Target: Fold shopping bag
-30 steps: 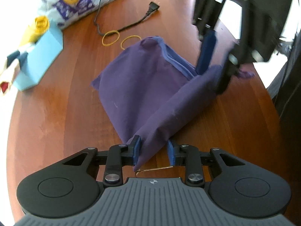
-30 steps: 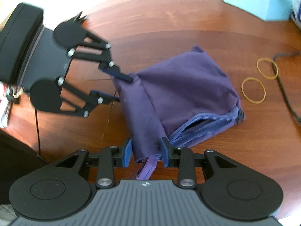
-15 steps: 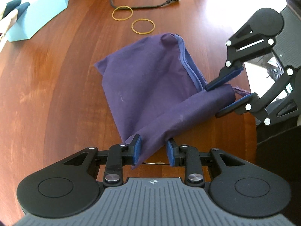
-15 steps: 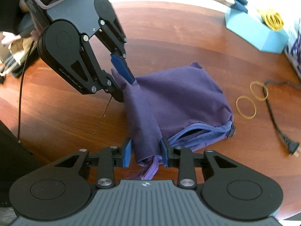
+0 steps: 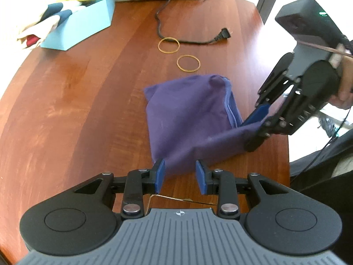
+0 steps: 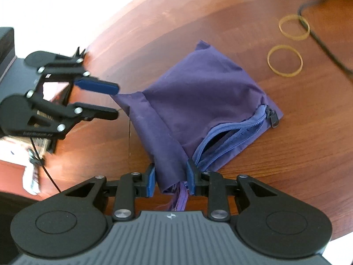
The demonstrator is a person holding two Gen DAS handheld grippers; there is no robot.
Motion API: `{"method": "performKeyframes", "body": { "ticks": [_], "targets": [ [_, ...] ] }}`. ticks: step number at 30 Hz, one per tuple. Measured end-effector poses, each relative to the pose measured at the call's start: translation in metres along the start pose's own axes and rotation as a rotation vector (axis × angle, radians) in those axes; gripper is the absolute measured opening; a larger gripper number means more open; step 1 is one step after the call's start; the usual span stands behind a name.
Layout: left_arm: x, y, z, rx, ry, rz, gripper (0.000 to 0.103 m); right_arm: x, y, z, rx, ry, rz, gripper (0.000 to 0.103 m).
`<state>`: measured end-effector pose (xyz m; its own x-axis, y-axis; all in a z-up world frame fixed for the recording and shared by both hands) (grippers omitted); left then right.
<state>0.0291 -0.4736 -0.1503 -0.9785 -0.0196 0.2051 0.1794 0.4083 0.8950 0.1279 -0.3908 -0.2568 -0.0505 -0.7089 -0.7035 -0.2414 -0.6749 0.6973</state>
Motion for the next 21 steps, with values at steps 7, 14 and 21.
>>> {"method": "performKeyframes", "body": {
  "ticks": [7, 14, 21],
  "targets": [
    [0.003, -0.006, -0.008, 0.031, -0.001, -0.035, 0.030, 0.041, -0.005, -0.005, -0.029, -0.237, -0.181, 0.032],
    [0.002, -0.034, -0.035, 0.014, 0.008, -0.033, 0.027, 0.053, -0.009, 0.007, -0.013, -0.310, -0.238, 0.033],
    [0.008, -0.053, -0.045, -0.007, -0.013, -0.023, 0.025, 0.057, -0.007, 0.022, 0.024, -0.370, -0.282, 0.031]
  ]
}}
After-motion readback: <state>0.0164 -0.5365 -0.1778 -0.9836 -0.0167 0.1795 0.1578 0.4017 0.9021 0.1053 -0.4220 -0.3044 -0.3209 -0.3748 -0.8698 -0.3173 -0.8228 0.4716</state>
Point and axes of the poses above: each gripper's, at about its wrist camera, not at the fingertips, and y roughly against the way its jaws point, x to its right, z to its underside, the point moved 4 cm from there along -y, roughly the way its jaws point, and after that the axes turned 6 degrees about z, right-handed, at the moved point
